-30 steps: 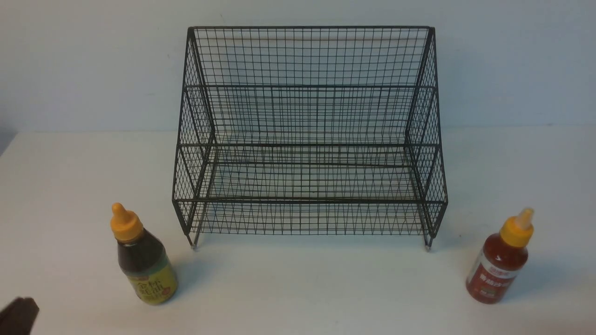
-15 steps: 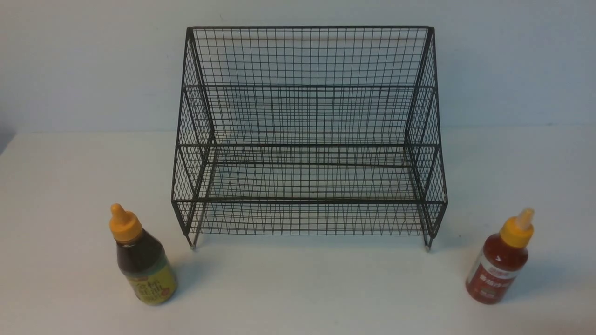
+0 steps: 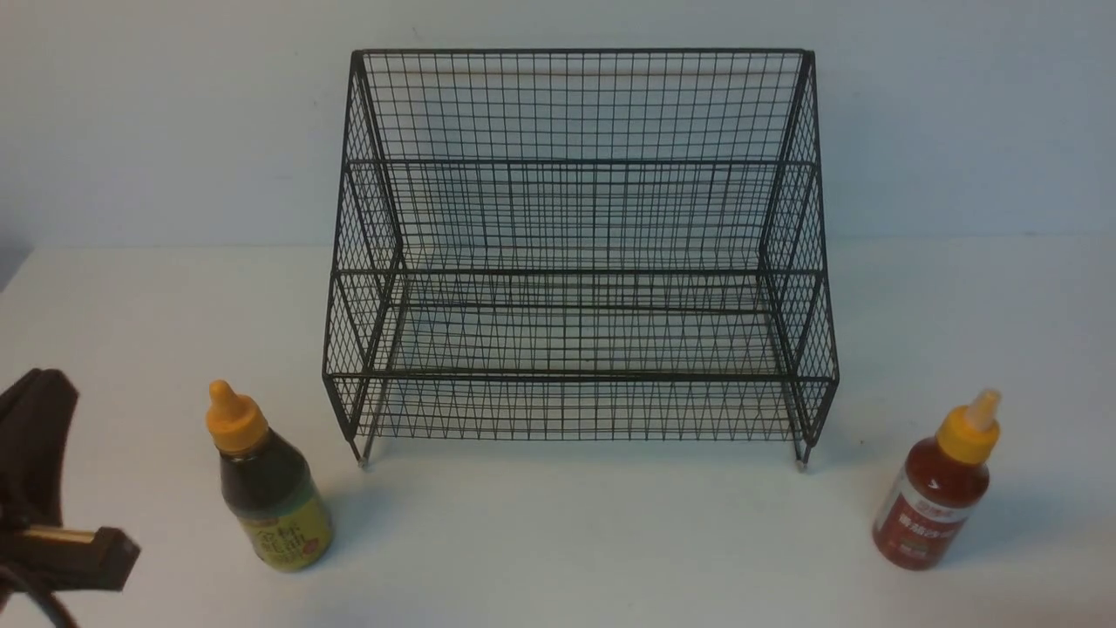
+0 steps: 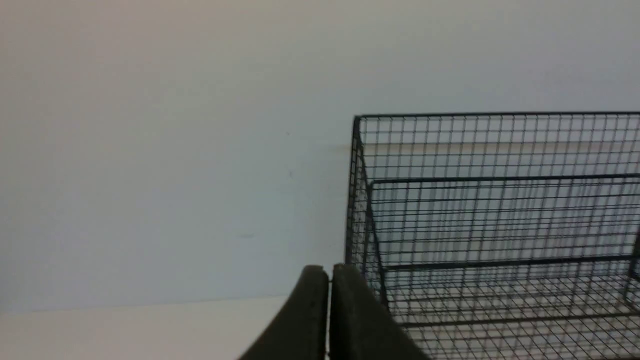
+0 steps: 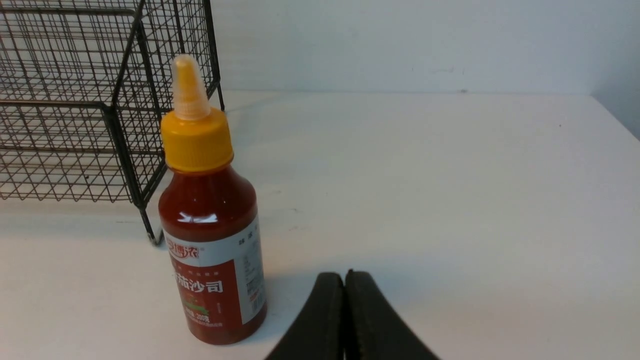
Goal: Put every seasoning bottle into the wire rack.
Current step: Use the left arm to grab the condiment bottle closest to it
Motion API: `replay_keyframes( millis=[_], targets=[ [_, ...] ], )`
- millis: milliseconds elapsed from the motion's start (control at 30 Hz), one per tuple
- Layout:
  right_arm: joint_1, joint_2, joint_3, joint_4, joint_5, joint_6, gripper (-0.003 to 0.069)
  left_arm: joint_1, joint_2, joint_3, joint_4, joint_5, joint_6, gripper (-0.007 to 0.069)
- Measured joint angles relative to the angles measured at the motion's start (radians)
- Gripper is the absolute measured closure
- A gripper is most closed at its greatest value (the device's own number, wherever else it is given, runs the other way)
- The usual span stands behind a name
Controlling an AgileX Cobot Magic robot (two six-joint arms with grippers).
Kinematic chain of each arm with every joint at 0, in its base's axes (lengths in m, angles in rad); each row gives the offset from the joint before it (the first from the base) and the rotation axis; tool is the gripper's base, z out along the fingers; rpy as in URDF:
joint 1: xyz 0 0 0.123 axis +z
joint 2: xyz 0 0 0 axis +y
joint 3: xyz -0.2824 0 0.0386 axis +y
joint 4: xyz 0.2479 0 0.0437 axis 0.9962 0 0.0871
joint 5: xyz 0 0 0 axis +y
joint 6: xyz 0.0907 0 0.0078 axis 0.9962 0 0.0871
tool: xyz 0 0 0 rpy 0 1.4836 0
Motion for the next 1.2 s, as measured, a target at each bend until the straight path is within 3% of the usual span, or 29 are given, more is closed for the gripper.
replay_keyframes(
  millis=[167, 267, 500, 633, 733, 1200],
  targets=[
    [0.000, 0.000, 0.000, 0.000, 0.000, 0.001, 0.0673, 0.000, 0.248, -0.029, 0.096, -0.166, -0.130, 0.0608],
    [0.000, 0.000, 0.000, 0.000, 0.000, 0.001, 0.0673, 0.000, 0.362, -0.043, 0.104, -0.221, -0.142, 0.0566],
    [0.000, 0.000, 0.000, 0.000, 0.000, 0.001, 0.0673, 0.000, 0.517, -0.050, 0.106, -0.376, -0.119, 0.0371],
    [0.000, 0.000, 0.000, 0.000, 0.000, 0.000, 0.0673, 0.000, 0.564, -0.051, 0.099, -0.402, -0.046, 0.0251],
    [0.000, 0.000, 0.000, 0.000, 0.000, 0.000, 0.0673, 0.000, 0.600, -0.051, 0.097, -0.407, -0.017, 0.0208],
    [0.000, 0.000, 0.000, 0.000, 0.000, 0.000, 0.0673, 0.000, 0.844, -0.059, 0.040, -0.574, -0.003, 0.0211]
  ],
)
